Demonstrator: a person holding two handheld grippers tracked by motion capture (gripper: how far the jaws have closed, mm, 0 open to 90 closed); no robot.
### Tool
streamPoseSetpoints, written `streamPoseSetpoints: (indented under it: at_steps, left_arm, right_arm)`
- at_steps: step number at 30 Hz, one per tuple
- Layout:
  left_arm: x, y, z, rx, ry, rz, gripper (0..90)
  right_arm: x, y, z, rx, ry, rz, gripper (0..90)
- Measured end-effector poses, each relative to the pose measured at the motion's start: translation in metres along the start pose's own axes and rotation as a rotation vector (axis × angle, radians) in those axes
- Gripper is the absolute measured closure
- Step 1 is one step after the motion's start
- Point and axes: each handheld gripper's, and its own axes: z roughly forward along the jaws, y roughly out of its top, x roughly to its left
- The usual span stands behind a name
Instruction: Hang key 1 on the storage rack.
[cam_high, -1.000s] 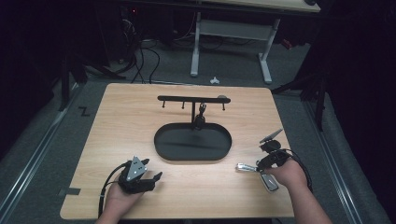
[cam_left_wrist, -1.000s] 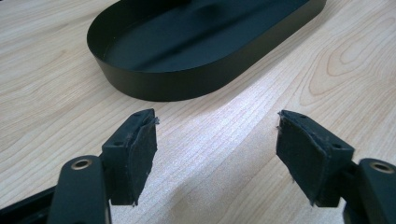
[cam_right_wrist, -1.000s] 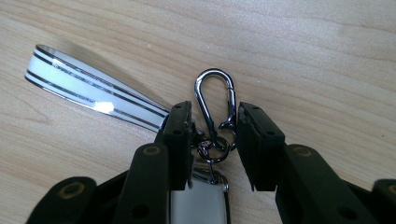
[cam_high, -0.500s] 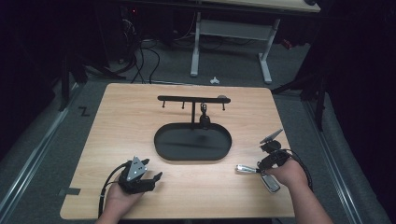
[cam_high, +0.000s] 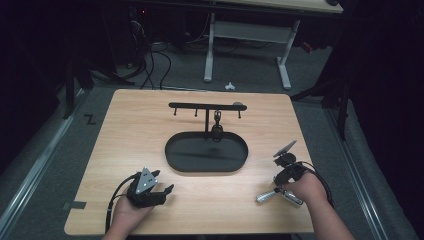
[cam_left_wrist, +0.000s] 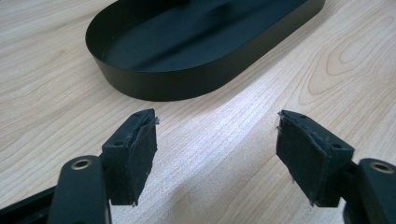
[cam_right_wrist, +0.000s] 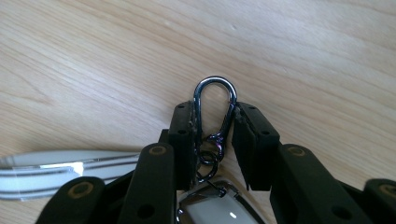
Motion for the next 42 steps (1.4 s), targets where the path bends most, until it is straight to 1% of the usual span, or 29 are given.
streamPoseSetpoints:
  at_steps: [2, 3, 6, 8, 11, 12, 13, 14, 16, 17, 19, 20, 25, 27, 28, 29, 30, 31, 32, 33, 34, 35, 37, 42]
  left_arm:
    - [0.0, 0.0, 0.0, -0.001, 0.0, 0.001, 29.5]
    - [0.0, 0.0, 0.0, 0.002, -0.001, 0.003, 29.5]
    - [-0.001, 0.0, 0.0, 0.003, -0.001, 0.004, 29.5]
    - [0.0, 0.0, 0.0, 0.0, 0.0, 0.002, 29.5]
    - [0.0, 0.0, 0.0, 0.001, -0.001, 0.001, 29.5]
    - [0.0, 0.0, 0.0, 0.0, -0.001, 0.001, 29.5]
    - [0.0, 0.0, 0.0, 0.0, -0.001, 0.001, 29.5]
    - [0.0, 0.0, 0.0, 0.0, -0.001, 0.002, 29.5]
    - [0.0, 0.0, 0.0, -0.001, 0.0, 0.003, 29.5]
    - [0.0, 0.0, 0.0, -0.001, 0.0, 0.003, 29.5]
    - [0.0, 0.0, 0.0, -0.003, 0.0, 0.002, 29.5]
    - [0.0, 0.0, 0.0, -0.001, -0.001, 0.002, 29.5]
    - [-0.001, 0.0, 0.0, 0.002, -0.002, 0.005, 29.5]
    - [-0.001, 0.0, 0.0, 0.002, -0.002, 0.007, 29.5]
    - [-0.001, 0.0, 0.0, 0.002, -0.001, 0.006, 29.5]
    - [-0.001, 0.0, 0.0, 0.003, -0.001, 0.006, 29.5]
    - [-0.001, 0.0, 0.0, 0.003, -0.002, 0.006, 29.5]
    - [-0.001, 0.0, 0.0, 0.003, -0.001, 0.007, 29.5]
    - [-0.001, 0.0, 0.0, 0.001, 0.0, 0.007, 29.5]
    - [-0.001, 0.0, 0.001, 0.001, 0.0, 0.006, 29.5]
    - [-0.001, 0.0, 0.001, 0.0, -0.002, 0.006, 29.5]
    - [-0.001, 0.0, 0.001, 0.002, -0.003, 0.008, 29.5]
    - [-0.002, 0.001, 0.001, 0.001, -0.002, 0.011, 29.5]
    - [-0.001, 0.001, 0.0, 0.0, -0.002, 0.008, 29.5]
  right_arm:
    - [0.005, 0.003, 0.0, -0.008, 0.008, -0.013, 69.7]
    - [0.008, 0.004, 0.001, -0.009, 0.018, -0.012, 69.7]
    - [0.015, 0.009, 0.001, -0.012, 0.033, -0.039, 69.7]
    - [0.019, 0.011, 0.001, -0.019, 0.046, -0.038, 69.7]
    - [0.023, 0.014, 0.0, -0.031, 0.044, -0.052, 70.7]
    - [0.024, 0.014, -0.001, -0.038, 0.042, -0.055, 76.0]
    - [0.024, 0.014, -0.004, -0.058, 0.038, -0.056, 83.1]
    - [0.024, 0.015, -0.008, -0.074, 0.038, -0.056, 83.0]
    - [0.024, 0.016, -0.01, -0.072, 0.031, -0.055, 81.3]
    - [0.025, 0.016, -0.011, -0.058, 0.014, -0.059, 80.6]
    - [0.024, 0.015, -0.011, -0.06, 0.006, -0.063, 78.3]
    - [0.024, 0.015, -0.011, -0.056, 0.006, -0.057, 76.7]
    - [0.021, 0.013, -0.007, -0.046, 0.031, -0.011, 63.1]
    - [0.021, 0.013, -0.005, -0.051, 0.037, -0.004, 61.9]
    - [0.021, 0.013, -0.005, -0.035, 0.036, -0.001, 61.2]
    - [0.022, 0.012, -0.002, -0.028, 0.047, -0.003, 60.8]
    - [0.023, 0.012, 0.001, -0.017, 0.042, -0.009, 61.2]
    - [0.026, 0.011, 0.002, -0.015, 0.028, -0.023, 62.6]
    - [0.029, 0.01, 0.002, -0.017, 0.003, -0.049, 65.8]
    - [0.031, 0.01, 0.001, -0.016, 0.009, -0.046, 71.2]
    - [0.033, 0.009, 0.001, -0.018, 0.007, -0.057, 72.5]
    - [0.034, 0.009, 0.001, -0.013, -0.002, -0.065, 73.1]
    - [0.035, 0.009, 0.001, -0.017, -0.002, -0.078, 74.9]
    - [0.036, 0.008, 0.001, -0.021, -0.003, -0.087, 75.2]
